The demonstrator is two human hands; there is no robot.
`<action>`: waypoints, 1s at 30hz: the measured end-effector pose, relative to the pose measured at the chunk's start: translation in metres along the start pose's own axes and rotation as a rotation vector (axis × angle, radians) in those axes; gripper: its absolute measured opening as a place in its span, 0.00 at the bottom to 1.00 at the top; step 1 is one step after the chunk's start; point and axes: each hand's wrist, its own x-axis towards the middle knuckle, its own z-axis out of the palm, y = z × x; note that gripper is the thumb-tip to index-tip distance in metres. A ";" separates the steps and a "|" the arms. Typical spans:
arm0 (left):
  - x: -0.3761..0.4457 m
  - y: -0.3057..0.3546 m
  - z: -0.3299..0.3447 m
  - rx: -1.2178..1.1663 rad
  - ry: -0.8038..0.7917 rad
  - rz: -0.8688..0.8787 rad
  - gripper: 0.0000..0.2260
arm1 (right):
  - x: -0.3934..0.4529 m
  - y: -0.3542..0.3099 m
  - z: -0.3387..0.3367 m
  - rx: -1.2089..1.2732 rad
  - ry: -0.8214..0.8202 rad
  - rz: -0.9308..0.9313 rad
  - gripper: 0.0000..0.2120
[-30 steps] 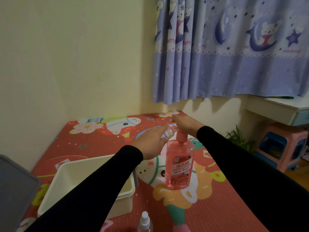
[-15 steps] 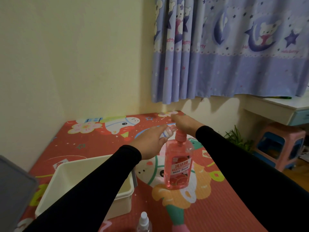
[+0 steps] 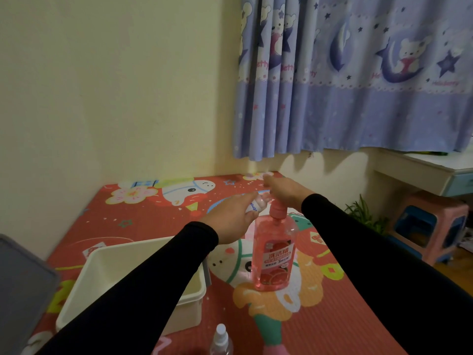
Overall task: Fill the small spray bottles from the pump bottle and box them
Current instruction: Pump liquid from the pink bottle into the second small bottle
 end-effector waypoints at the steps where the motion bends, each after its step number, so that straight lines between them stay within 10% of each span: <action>1: 0.000 0.001 -0.003 -0.004 0.008 0.007 0.17 | 0.000 -0.003 -0.002 -0.010 0.007 -0.003 0.23; 30: 0.002 -0.003 0.004 0.000 0.014 0.016 0.17 | -0.002 -0.001 0.001 -0.066 0.021 -0.055 0.20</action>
